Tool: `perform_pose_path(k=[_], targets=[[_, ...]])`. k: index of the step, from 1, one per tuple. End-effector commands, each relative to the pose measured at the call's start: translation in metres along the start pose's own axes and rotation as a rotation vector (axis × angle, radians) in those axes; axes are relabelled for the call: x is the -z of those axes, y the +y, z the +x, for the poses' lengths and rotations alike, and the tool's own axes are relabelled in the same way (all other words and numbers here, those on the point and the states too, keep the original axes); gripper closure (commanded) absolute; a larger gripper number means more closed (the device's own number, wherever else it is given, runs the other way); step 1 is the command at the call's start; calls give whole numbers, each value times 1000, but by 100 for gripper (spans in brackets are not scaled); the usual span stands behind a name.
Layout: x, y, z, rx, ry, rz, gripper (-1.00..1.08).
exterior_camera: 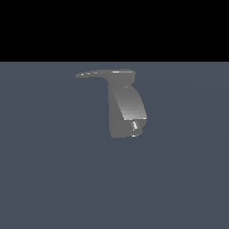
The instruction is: Turn on the faucet by rotating a designated handle.
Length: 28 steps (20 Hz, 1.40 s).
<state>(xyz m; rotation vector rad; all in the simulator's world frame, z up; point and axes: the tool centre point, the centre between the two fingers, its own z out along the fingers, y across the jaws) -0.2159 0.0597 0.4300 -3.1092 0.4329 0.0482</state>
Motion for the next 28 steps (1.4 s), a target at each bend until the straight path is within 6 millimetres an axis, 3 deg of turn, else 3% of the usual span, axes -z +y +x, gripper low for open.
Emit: perform_pose_path(k=[1,15,28], targets=[[-8,-12,6,-54,1,2,108],[-50,-69,51,-351,4,11,108],[-87,-107,106,-621,8,19,108]])
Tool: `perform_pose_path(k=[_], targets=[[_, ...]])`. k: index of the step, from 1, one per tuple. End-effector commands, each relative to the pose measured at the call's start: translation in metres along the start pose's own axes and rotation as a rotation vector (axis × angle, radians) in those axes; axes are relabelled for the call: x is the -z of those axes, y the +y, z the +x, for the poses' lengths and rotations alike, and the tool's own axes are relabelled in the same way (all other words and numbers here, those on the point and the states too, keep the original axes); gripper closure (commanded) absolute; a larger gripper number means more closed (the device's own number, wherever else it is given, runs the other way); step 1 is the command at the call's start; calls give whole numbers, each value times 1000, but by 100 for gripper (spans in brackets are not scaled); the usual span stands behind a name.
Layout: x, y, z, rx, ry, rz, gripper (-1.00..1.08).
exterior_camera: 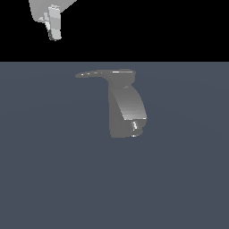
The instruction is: Turn on the faucet by rotating a designated handle.
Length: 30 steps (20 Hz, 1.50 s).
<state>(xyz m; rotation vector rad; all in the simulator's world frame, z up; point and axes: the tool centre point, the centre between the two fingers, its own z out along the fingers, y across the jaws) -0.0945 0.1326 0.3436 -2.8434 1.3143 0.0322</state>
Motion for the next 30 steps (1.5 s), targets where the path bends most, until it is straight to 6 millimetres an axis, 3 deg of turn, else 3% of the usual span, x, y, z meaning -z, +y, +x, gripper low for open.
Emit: perform_pose_path(k=[1,19,30], targets=[[-7,-11,6,-53,1,2,108],[-61,-80,72,-436,13,7,108],[-86,-103,117,-633,21,7,108]])
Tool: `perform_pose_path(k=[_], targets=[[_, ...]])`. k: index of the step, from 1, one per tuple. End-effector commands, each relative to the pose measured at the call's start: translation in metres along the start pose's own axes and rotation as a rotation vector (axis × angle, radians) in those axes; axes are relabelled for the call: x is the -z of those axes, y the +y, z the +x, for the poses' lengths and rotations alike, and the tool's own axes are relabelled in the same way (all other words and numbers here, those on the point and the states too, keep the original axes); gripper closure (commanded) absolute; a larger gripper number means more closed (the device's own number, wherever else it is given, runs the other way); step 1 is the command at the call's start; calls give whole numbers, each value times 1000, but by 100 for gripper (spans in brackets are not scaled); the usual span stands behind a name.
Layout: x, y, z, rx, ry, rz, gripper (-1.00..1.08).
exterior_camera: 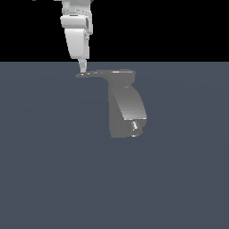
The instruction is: Turn on the faucet by rotating a designated handle.
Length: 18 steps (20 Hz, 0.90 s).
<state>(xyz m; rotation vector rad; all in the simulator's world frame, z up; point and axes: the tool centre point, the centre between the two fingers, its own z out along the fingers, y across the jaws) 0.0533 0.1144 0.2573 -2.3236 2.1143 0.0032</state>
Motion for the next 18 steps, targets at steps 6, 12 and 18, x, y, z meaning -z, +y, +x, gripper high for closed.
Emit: perform_pose_path(k=[6,12,18], targets=[[-9,-15,10,-72,2,1,108],[-9,-17,11,-79,2,1,108],[-9,-3,10,-78,2,1,108]])
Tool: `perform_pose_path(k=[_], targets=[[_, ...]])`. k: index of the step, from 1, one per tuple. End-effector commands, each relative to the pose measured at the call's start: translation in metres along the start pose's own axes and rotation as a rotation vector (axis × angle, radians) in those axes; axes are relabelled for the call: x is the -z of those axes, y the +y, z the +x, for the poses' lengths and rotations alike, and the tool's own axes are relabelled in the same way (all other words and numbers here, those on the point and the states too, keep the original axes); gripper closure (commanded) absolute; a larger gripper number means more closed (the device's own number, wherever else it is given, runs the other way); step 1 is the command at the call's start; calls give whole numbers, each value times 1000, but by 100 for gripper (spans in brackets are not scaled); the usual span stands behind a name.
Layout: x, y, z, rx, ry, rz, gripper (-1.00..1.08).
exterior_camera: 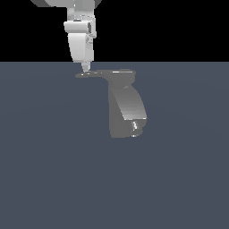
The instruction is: Turn on the faucet by rotating a designated handle.
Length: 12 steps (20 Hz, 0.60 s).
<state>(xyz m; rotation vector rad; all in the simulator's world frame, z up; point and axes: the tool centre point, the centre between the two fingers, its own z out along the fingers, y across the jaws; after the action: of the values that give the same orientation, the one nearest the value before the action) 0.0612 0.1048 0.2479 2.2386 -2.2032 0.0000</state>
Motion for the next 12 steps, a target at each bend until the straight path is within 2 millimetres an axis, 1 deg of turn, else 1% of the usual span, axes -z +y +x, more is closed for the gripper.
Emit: perform_pose_path(k=[1,12], targets=[[0,7,0,0,0,0,108],[0,38,-2,0,0,0,108]])
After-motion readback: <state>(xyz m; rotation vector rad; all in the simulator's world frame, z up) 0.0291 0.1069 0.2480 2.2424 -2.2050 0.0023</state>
